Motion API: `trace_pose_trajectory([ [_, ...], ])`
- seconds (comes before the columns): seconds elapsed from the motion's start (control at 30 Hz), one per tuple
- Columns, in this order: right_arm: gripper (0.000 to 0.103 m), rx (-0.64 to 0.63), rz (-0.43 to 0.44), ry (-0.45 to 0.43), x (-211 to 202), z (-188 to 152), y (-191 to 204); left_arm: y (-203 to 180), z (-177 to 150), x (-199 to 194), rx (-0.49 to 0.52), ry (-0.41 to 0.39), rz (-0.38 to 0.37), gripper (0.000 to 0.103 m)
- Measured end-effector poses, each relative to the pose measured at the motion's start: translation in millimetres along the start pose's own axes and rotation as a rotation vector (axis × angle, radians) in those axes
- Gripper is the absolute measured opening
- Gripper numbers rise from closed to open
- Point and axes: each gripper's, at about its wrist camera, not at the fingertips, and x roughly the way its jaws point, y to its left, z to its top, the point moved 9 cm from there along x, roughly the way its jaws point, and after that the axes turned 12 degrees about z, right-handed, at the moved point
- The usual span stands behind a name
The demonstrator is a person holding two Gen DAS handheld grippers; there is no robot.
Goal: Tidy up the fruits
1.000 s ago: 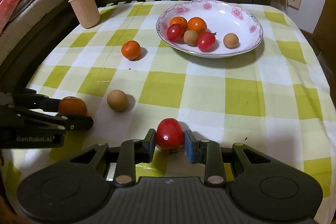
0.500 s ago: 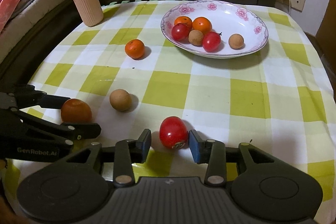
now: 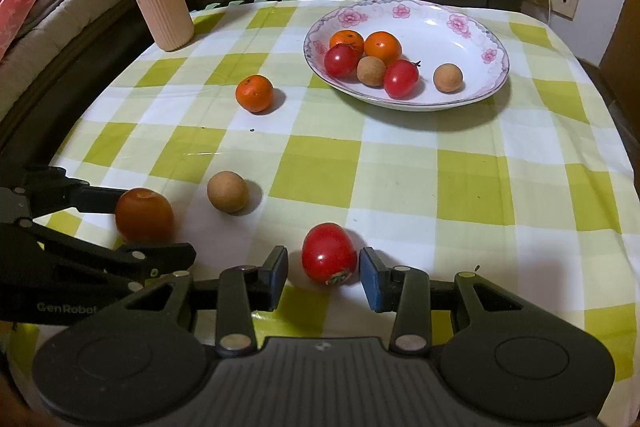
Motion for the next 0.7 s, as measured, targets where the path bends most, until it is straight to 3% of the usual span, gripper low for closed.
trace_pose_trajectory([
  [0.7, 0.038, -0.019, -0.013, 0.006, 0.7, -0.2, 1.3, -3.0, -0.6, -3.3, 0.007, -0.007, -0.012, 0.061],
])
